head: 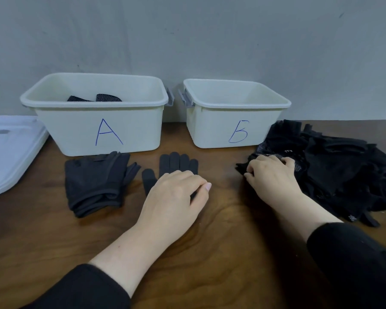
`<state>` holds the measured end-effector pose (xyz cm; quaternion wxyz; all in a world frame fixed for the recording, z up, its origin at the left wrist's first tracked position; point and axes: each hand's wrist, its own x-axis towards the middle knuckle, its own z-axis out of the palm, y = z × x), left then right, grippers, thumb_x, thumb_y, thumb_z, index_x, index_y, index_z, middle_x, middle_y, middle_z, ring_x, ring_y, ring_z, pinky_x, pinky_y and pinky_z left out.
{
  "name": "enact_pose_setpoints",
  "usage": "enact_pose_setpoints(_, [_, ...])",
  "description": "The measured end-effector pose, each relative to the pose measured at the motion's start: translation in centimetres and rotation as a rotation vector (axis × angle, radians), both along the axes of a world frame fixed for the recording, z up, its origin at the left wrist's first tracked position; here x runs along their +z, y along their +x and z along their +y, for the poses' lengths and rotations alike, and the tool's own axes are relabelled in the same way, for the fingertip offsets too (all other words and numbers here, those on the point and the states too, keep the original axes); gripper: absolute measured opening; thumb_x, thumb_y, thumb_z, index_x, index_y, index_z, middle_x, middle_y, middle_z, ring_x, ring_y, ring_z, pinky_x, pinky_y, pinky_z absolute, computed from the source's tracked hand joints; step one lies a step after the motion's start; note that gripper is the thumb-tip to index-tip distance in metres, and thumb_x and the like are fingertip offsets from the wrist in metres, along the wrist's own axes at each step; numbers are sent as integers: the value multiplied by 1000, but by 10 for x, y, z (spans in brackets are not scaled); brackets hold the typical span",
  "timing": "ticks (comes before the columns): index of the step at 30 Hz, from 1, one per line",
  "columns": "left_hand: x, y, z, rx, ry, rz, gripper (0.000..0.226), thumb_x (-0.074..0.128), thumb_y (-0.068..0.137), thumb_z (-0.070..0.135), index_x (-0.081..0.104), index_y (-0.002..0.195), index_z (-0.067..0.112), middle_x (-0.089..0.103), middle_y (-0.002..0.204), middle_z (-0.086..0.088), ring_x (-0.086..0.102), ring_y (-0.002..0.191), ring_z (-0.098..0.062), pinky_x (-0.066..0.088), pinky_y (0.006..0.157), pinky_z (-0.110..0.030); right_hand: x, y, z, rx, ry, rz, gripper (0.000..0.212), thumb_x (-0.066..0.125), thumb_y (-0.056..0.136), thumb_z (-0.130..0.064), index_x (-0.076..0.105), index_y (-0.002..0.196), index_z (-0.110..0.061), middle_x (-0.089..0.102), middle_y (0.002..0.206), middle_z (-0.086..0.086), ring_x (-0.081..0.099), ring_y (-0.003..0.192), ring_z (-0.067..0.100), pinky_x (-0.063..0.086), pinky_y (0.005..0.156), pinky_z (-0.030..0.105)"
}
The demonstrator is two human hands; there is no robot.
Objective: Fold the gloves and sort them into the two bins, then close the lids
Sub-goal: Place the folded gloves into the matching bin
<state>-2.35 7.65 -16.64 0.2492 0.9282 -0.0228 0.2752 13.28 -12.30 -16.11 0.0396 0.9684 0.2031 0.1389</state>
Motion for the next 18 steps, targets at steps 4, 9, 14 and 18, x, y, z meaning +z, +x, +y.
enact_pose_setpoints(4, [1, -1, 2, -8, -3, -1, 41, 35, 99, 47, 72, 98, 29, 64, 88, 19, 54, 85, -3, 40, 83, -19, 4, -1, -1, 89, 149, -49, 13, 54, 95, -26, 60, 85, -24, 61, 91, -7, 57, 94, 22, 27, 106, 45])
enact_pose_setpoints(9, [1, -2, 3, 8, -50, -61, 35, 40, 99, 43, 71, 96, 27, 64, 91, 19, 56, 88, -4, 48, 81, -23, 81, -18, -7, 79, 1018, 95, 15, 62, 91, -23, 63, 76, -24, 63, 67, -12, 56, 61, 1, 43, 65, 21])
enact_pose_setpoints(14, [5, -5, 1, 37, -287, -156, 27, 47, 102, 36, 72, 108, 26, 66, 100, 19, 61, 101, -1, 47, 88, -15, 132, -36, -6, 211, 1466, 558, 21, 57, 96, -16, 66, 78, -18, 63, 68, -2, 59, 60, 12, 53, 60, 27])
enact_pose_setpoints(18, [13, -7, 0, -6, -598, -84, 29, 51, 98, 35, 61, 126, 33, 67, 114, 20, 61, 111, 1, 46, 95, -13, 135, -43, 0, 206, 1500, 707, 14, 58, 96, -16, 69, 88, -12, 58, 87, 19, 55, 66, 24, 47, 62, 29])
